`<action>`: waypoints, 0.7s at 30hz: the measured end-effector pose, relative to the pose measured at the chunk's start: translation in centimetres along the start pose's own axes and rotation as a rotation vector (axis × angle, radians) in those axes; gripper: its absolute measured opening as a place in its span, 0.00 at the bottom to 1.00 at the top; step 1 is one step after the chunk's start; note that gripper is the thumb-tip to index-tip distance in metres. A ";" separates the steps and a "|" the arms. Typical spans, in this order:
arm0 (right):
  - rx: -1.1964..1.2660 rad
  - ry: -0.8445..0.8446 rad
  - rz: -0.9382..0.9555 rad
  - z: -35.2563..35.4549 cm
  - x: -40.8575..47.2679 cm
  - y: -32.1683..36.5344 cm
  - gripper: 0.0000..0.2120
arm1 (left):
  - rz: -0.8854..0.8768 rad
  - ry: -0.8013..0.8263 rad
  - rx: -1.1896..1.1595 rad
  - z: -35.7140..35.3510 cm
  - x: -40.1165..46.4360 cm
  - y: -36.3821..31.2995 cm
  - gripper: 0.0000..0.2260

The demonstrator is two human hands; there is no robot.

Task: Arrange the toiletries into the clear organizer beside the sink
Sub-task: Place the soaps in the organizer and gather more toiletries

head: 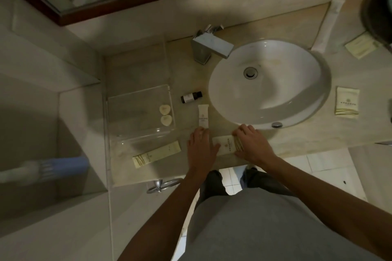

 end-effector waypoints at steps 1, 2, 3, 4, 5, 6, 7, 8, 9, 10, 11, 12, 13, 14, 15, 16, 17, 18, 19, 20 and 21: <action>0.004 -0.004 -0.006 -0.1 -0.1 0.0 0.29 | 0.101 -0.035 -0.065 -0.1 -0.2 0.5 0.26; 0.012 -0.010 -0.014 -0.2 -0.2 0.1 0.31 | 0.186 -0.067 -0.121 0.0 -0.4 1.0 0.26; 0.023 -0.020 -0.021 -0.2 -0.1 0.2 0.33 | 0.230 -0.079 -0.153 0.0 -0.6 1.5 0.26; 0.035 -0.033 -0.027 -0.2 0.0 0.4 0.34 | 0.237 -0.068 -0.162 0.1 -0.7 1.8 0.25; 0.046 -0.049 -0.028 0.0 0.1 0.8 0.34 | 0.214 -0.045 -0.160 0.1 -0.8 2.1 0.22; 0.053 -0.068 -0.023 0.2 0.4 1.3 0.33 | 0.189 -0.021 -0.165 0.4 -0.8 2.2 0.20; 0.056 -0.087 -0.014 0.4 0.7 1.8 0.32 | 0.168 -0.010 -0.180 0.7 -0.7 2.3 0.18; 0.054 -0.103 -0.002 0.6 0.9 2.4 0.31 | 0.146 0.000 -0.181 1.0 -0.6 2.4 0.17; 0.051 -0.113 0.011 0.8 1.2 2.9 0.30 | 0.118 0.005 -0.173 1.2 -0.6 2.7 0.17; 0.046 -0.117 0.024 0.9 1.4 3.4 0.29 | 0.078 0.016 -0.142 1.4 -0.6 3.0 0.16; 0.043 -0.116 0.038 0.9 1.6 3.9 0.28 | 0.042 0.020 -0.114 1.6 -0.8 3.4 0.16; 0.040 -0.112 0.050 0.9 1.7 4.3 0.27 | 0.034 0.004 -0.110 2.0 -1.1 3.9 0.16; 0.040 -0.109 0.064 0.8 1.9 4.7 0.26 | 0.059 -0.034 -0.133 2.5 -1.4 4.6 0.16; 0.041 -0.110 0.081 0.7 2.0 5.1 0.25 | 0.108 -0.093 -0.167 3.2 -2.0 5.6 0.16; 0.045 -0.114 0.099 0.6 2.1 5.4 0.24 | 0.166 -0.158 -0.196 4.0 -2.6 6.8 0.16; 0.050 -0.118 0.116 0.6 2.2 5.9 0.23 | 0.213 -0.212 -0.206 4.8 -3.4 8.3 0.17; 0.054 -0.118 0.133 0.6 2.3 6.6 0.23 | 0.238 -0.241 -0.191 5.4 -4.3 10.2 0.17; 0.058 -0.113 0.149 0.5 2.4 7.4 0.22 | 0.243 -0.233 -0.147 5.9 -5.2 12.1 0.18; 0.065 -0.108 0.161 0.4 2.6 8.2 0.22 | 0.238 -0.187 -0.088 6.3 -6.1 14.1 0.20; 0.072 -0.104 0.174 0.3 2.8 9.2 0.21 | 0.227 -0.114 -0.032 6.5 -6.8 15.9 0.22; 0.077 -0.098 0.190 0.1 3.0 10.2 0.19 | 0.224 -0.036 0.009 6.7 -7.3 17.3 0.23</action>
Point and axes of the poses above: each hand's wrist, its own x-axis towards the middle knuckle, its own z-axis out of the back of the hand, y = z × x, the point moved 1 cm from there along x, towards the middle knuckle, and after that the axes turned 9 degrees about -z, right-handed, at the moved point
